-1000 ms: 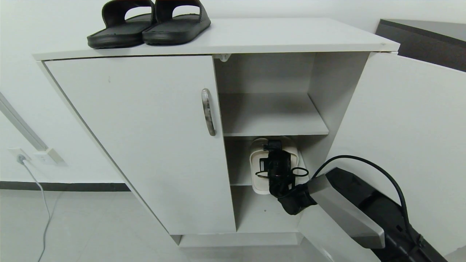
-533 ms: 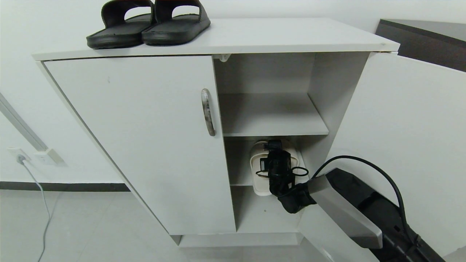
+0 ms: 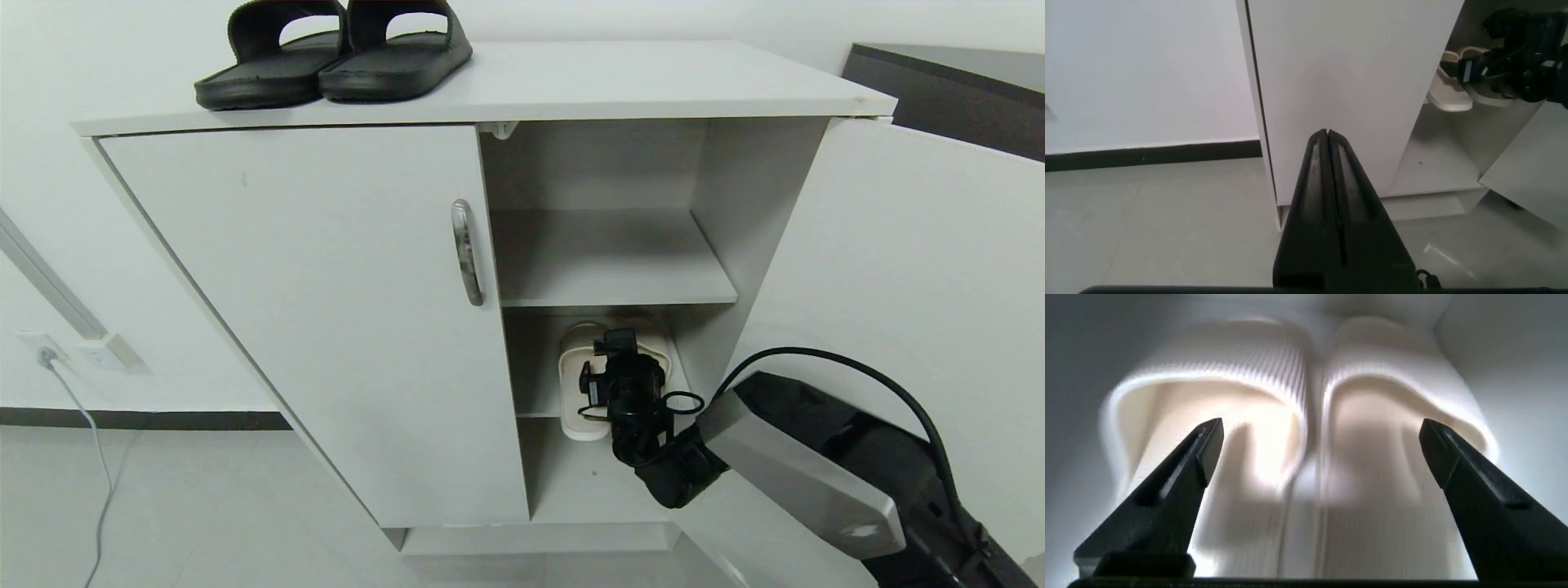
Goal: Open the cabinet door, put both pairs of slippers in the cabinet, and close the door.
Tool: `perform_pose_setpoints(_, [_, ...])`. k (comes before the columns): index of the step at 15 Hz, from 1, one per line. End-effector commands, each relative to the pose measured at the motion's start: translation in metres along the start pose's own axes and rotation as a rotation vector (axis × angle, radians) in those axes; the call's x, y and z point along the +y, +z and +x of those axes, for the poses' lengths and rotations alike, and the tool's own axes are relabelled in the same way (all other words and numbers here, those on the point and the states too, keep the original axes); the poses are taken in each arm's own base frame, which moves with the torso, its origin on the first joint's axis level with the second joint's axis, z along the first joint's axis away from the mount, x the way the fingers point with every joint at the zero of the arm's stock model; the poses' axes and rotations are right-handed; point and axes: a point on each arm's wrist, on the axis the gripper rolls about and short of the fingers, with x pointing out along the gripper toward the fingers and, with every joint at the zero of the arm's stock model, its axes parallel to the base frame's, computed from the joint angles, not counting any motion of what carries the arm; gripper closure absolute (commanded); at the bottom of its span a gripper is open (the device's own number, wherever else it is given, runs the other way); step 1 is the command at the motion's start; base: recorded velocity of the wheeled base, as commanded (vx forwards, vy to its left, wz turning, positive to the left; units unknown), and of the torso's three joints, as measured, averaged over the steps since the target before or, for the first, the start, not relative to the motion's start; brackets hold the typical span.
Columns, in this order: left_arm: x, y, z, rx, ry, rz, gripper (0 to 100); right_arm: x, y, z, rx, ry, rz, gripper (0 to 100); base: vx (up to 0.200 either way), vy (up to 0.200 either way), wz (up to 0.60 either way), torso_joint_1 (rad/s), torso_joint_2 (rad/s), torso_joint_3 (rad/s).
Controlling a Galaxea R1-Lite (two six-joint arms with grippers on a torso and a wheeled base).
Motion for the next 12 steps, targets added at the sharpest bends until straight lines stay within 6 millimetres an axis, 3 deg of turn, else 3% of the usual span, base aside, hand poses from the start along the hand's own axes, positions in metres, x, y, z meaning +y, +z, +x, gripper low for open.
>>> perform_pose_setpoints(1, [0.000, 0.000, 0.000, 0.003, 0.000, 0.002, 100, -0.008, 0.032, -0.044, -0.014, 0.031, 0.008, 0, 0.000, 0.000, 0.00, 0.000, 0.00, 0.000])
perform_pose_setpoints(4, [0.000, 0.000, 0.000, 0.001, 0.000, 0.000, 100, -0.027, 0.042, -0.097, 0.013, 0.058, 0.013, 0, 0.000, 0.000, 0.00, 0.000, 0.00, 0.000])
perform_pose_setpoints(6, [0.000, 0.000, 0.000, 0.001, -0.001, 0.002, 100, -0.038, 0.047, -0.122, 0.040, 0.077, 0.035, 0, 0.000, 0.000, 0.00, 0.000, 0.00, 0.000])
perform_pose_setpoints(11, [0.000, 0.000, 0.000, 0.001, -0.001, 0.000, 100, -0.040, 0.053, -0.142, 0.048, 0.109, 0.068, 0, 0.000, 0.000, 0.00, 0.000, 0.00, 0.000])
perform_pose_setpoints(12, [0.000, 0.000, 0.000, 0.003, -0.003, 0.000, 100, -0.040, 0.052, -0.142, 0.049, 0.109, 0.067, 0, -0.200, 0.000, 0.00, 0.002, 0.00, -0.002])
